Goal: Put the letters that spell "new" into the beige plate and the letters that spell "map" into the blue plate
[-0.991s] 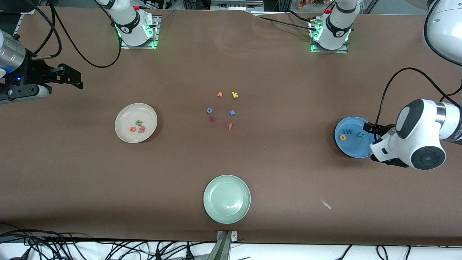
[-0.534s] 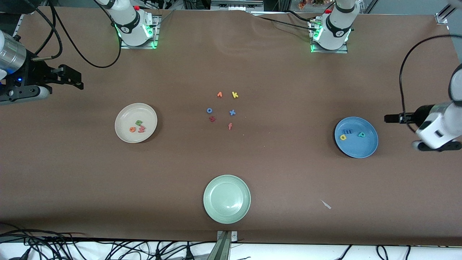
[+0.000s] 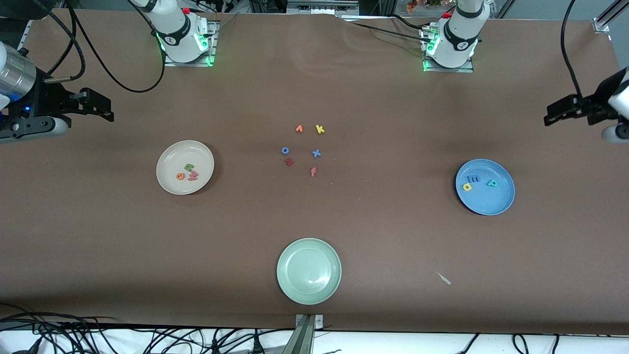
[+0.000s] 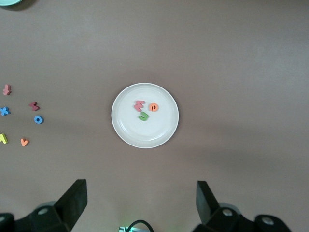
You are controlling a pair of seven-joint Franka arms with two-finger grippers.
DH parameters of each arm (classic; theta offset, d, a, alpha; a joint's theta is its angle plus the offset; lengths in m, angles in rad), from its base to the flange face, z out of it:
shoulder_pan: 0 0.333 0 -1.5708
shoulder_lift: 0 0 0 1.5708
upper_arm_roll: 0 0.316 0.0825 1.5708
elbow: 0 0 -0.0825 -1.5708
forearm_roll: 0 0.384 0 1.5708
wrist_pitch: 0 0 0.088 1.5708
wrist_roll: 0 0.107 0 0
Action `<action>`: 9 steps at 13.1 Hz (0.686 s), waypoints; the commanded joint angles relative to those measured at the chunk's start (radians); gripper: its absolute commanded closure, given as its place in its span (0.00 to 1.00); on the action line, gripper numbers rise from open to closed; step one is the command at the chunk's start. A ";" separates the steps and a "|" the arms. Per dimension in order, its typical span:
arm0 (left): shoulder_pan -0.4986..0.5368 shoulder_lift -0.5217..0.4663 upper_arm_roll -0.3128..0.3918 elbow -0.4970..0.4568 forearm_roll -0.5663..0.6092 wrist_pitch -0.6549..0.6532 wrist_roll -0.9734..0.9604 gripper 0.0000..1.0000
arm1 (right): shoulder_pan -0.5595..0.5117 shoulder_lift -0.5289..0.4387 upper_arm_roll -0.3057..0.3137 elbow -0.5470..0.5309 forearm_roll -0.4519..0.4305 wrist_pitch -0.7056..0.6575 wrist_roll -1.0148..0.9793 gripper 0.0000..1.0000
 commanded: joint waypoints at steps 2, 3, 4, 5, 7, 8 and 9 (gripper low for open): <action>-0.035 -0.036 0.051 -0.040 -0.018 0.068 0.019 0.00 | -0.008 0.000 0.003 0.009 0.014 -0.019 0.001 0.00; -0.035 -0.038 0.054 -0.048 -0.018 0.079 0.022 0.00 | -0.008 0.002 0.003 0.009 0.014 -0.019 0.001 0.00; -0.035 -0.041 0.054 -0.052 -0.018 0.079 0.034 0.00 | -0.008 0.002 0.003 0.009 0.014 -0.019 0.001 0.00; -0.035 -0.045 0.054 -0.063 -0.018 0.082 0.034 0.00 | -0.008 0.002 0.003 0.009 0.014 -0.019 0.001 0.00; -0.033 -0.048 0.054 -0.063 -0.020 0.088 0.036 0.00 | -0.008 0.002 0.003 0.009 0.014 -0.019 0.001 0.00; -0.030 -0.049 0.053 -0.063 -0.020 0.090 0.036 0.00 | -0.008 0.002 0.003 0.009 0.014 -0.019 0.001 0.00; -0.029 -0.049 0.051 -0.063 -0.018 0.093 0.036 0.00 | -0.008 0.002 0.003 0.009 0.014 -0.019 0.001 0.00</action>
